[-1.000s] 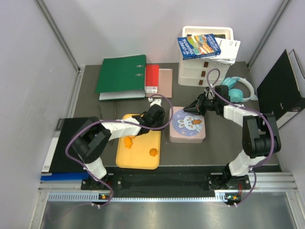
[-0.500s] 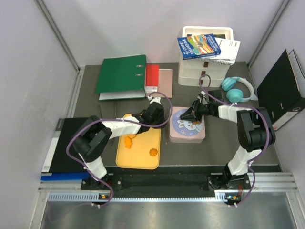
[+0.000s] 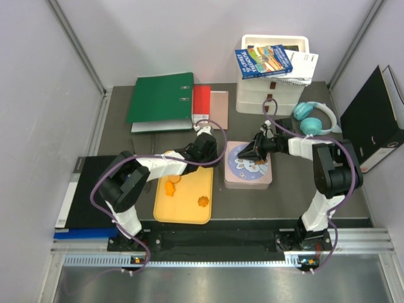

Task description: Pack the cookies

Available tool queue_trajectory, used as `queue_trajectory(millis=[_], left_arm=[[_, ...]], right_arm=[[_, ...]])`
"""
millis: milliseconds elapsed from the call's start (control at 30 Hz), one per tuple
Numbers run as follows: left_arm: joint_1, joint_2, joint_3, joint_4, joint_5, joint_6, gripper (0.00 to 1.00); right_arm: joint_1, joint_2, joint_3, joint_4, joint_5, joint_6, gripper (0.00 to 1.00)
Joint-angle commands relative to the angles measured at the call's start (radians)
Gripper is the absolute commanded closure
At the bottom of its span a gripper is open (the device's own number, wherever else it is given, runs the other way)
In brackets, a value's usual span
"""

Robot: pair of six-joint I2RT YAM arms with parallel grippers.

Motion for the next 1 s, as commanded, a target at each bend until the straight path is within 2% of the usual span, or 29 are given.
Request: queue_trajectory(millis=[0, 133, 300, 433, 533, 767, 867, 967], left_arm=[[0.016, -0.065, 0.037, -0.037, -0.111, 0.015, 0.98], [0.02, -0.131, 0.077, -0.104, -0.11, 0.059, 0.96], [0.02, -0.168, 0.145, -0.146, 0.066, 0.085, 0.82], [0.02, -0.218, 0.108, -0.08, 0.166, 0.036, 0.79], [0.02, -0.221, 0.08, 0.009, 0.273, 0.012, 0.79], [0.015, -0.143, 0.053, 0.074, 0.548, -0.041, 0.84], [0.013, -0.065, 0.059, -0.023, 0.626, 0.001, 0.89], [0.013, 0.009, 0.108, -0.225, 0.596, 0.086, 0.93]], right_arm=[[0.011, 0.054, 0.003, -0.067, 0.112, -0.067, 0.83], [0.011, 0.06, 0.005, -0.064, 0.12, -0.067, 0.83], [0.01, 0.066, 0.002, -0.058, 0.126, -0.064, 0.84], [0.013, 0.066, -0.001, -0.047, 0.129, -0.057, 0.84], [0.01, 0.069, -0.005, -0.042, 0.13, -0.056, 0.84], [0.013, 0.071, -0.011, -0.033, 0.135, -0.05, 0.84], [0.011, 0.071, -0.009, -0.034, 0.133, -0.048, 0.84], [0.011, 0.069, -0.005, -0.036, 0.135, -0.048, 0.84]])
